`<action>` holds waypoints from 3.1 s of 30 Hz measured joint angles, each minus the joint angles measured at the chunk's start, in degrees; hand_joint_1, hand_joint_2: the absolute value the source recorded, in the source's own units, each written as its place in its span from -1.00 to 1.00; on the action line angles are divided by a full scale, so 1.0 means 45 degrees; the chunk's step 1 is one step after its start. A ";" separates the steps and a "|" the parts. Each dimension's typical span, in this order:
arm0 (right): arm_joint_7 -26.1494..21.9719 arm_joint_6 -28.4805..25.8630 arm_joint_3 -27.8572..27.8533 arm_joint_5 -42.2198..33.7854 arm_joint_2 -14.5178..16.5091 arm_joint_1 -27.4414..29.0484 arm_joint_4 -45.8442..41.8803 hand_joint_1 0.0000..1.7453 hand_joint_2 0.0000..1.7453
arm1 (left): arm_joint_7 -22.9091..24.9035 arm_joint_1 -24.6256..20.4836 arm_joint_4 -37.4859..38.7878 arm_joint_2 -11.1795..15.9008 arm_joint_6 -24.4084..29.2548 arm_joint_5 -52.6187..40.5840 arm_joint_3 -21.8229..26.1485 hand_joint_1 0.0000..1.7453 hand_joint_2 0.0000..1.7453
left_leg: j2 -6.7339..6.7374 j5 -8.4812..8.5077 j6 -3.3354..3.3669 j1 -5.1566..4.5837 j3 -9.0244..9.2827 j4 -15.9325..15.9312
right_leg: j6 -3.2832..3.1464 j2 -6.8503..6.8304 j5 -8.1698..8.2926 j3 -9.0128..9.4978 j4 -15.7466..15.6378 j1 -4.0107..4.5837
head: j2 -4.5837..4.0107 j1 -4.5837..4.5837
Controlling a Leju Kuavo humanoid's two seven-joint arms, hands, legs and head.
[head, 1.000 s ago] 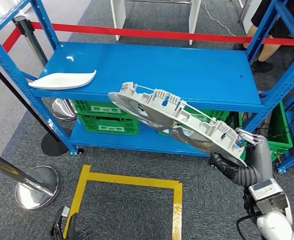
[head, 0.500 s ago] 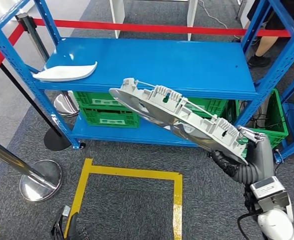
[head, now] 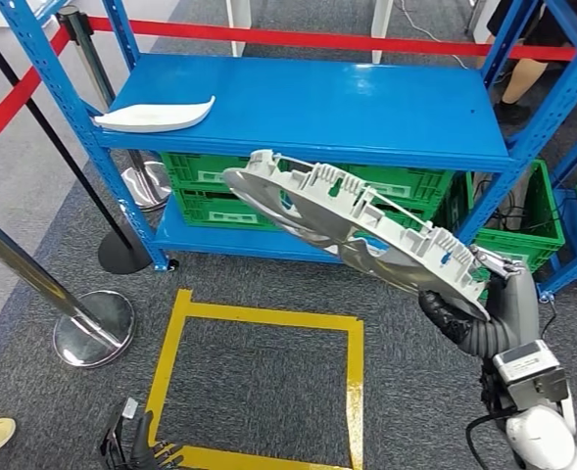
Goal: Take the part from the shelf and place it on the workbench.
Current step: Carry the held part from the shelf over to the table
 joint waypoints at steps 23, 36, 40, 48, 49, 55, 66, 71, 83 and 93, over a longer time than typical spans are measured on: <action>0.0457 -0.0474 -0.0967 0.0460 -0.0220 0.1305 -0.0992 1.00 1.00 | 0.0127 -0.0378 0.0408 -0.0217 -0.0460 -0.0270 -0.0305 -1.00 -1.00 | 0.0048 -0.1026 0.0158 0.0200 0.1481 -0.0373 | 0.0368 0.0015 -0.0265 -0.2949 0.1839 -0.0152 | 0.0000 0.0073; 0.0568 -0.0669 -0.1443 0.0741 -0.0239 0.1843 -0.1660 1.00 1.00 | 0.0077 -0.0621 0.0776 -0.0378 -0.0619 -0.0850 -0.0458 -1.00 -1.00 | 0.0020 -0.0081 -0.0422 0.0115 -0.0388 0.0136 | -0.0217 -0.0032 0.0319 0.0126 -0.0976 -0.0089 | 0.0000 0.0055; 0.0585 -0.0676 -0.1553 0.0786 -0.0240 0.1965 -0.1808 1.00 1.00 | 0.0085 -0.0690 0.0831 -0.0401 -0.0670 -0.1031 -0.0521 -1.00 -1.00 | 0.0017 -0.2219 -0.0673 0.0246 -0.0664 0.3091 | -0.0352 -0.0053 0.0958 -0.0618 -0.0792 -0.0096 | 0.0000 0.0006; 0.0601 -0.0679 -0.1749 0.0859 -0.0240 0.2163 -0.2060 1.00 1.00 | 0.0070 -0.0969 0.0896 -0.0370 -0.0764 -0.1426 -0.0560 -1.00 -1.00 | -0.0021 -0.1746 -0.0253 0.0125 0.2297 -0.0255 | 0.0062 -0.0073 0.1769 -0.2007 -0.0161 -0.0107 | 0.0000 0.0016; 0.0603 -0.0679 -0.1792 0.0872 -0.0242 0.2198 -0.2084 1.00 1.00 | 0.0067 -0.0985 0.0913 -0.0375 -0.0777 -0.1484 -0.0557 -1.00 -1.00 | 0.0000 -0.1601 -0.0179 0.0131 0.2200 -0.0289 | 0.0145 -0.0065 0.1830 -0.2050 -0.0176 -0.0135 | 0.0000 0.0008; 0.0629 -0.0692 -0.1942 0.0919 -0.0245 0.2360 -0.2147 1.00 1.00 | 0.0072 -0.1049 0.0950 -0.0464 -0.0805 -0.1774 -0.0528 -1.00 -1.00 | 0.0119 -0.0585 0.0114 0.0199 0.1123 -0.0426 | 0.0445 0.0013 -0.0732 -0.2811 0.2835 -0.0161 | 0.0000 0.0121; 0.0630 -0.0762 -0.2186 0.1061 -0.0250 0.2512 -0.2385 1.00 1.00 | 0.0101 -0.0957 0.0956 -0.0460 -0.0780 -0.2021 -0.0517 -1.00 -1.00 | 0.0072 0.0211 -0.0548 0.0261 -0.0342 0.0144 | 0.0004 0.0000 0.0137 -0.0045 -0.0576 -0.0232 | 0.0000 0.0105; 0.0605 -0.0781 -0.2243 0.1105 -0.0250 0.2551 -0.2469 1.00 1.00 | 0.0096 -0.1014 0.0956 -0.0467 -0.0737 -0.2133 -0.0482 -1.00 -1.00 | 0.0058 -0.2293 -0.0690 0.0283 -0.0640 0.3556 | -0.0244 -0.0023 0.0930 -0.0874 -0.0452 -0.0154 | 0.0000 0.0039; 0.0650 -0.0913 -0.2480 0.1265 -0.0260 0.2850 -0.2809 1.00 1.00 | -0.0488 -0.1229 0.0956 -0.0483 -0.0507 -0.2600 0.0133 -1.00 -1.00 | 0.0126 -0.1159 0.0204 0.0052 0.2166 -0.0752 | 0.0298 0.0019 0.0740 -0.2576 0.1018 -0.0114 | 0.0000 0.0100; 0.0741 -0.0646 -0.2761 0.0970 -0.0260 0.3263 -0.3240 1.00 1.00 | -0.1160 -0.1334 0.0953 -0.0669 -0.0402 -0.3687 0.0743 -1.00 -1.00 | 0.0124 -0.0712 -0.0182 0.0078 0.0990 -0.0046 | 0.0382 0.0044 0.0596 -0.0872 -0.0264 -0.0251 | 0.0000 0.0100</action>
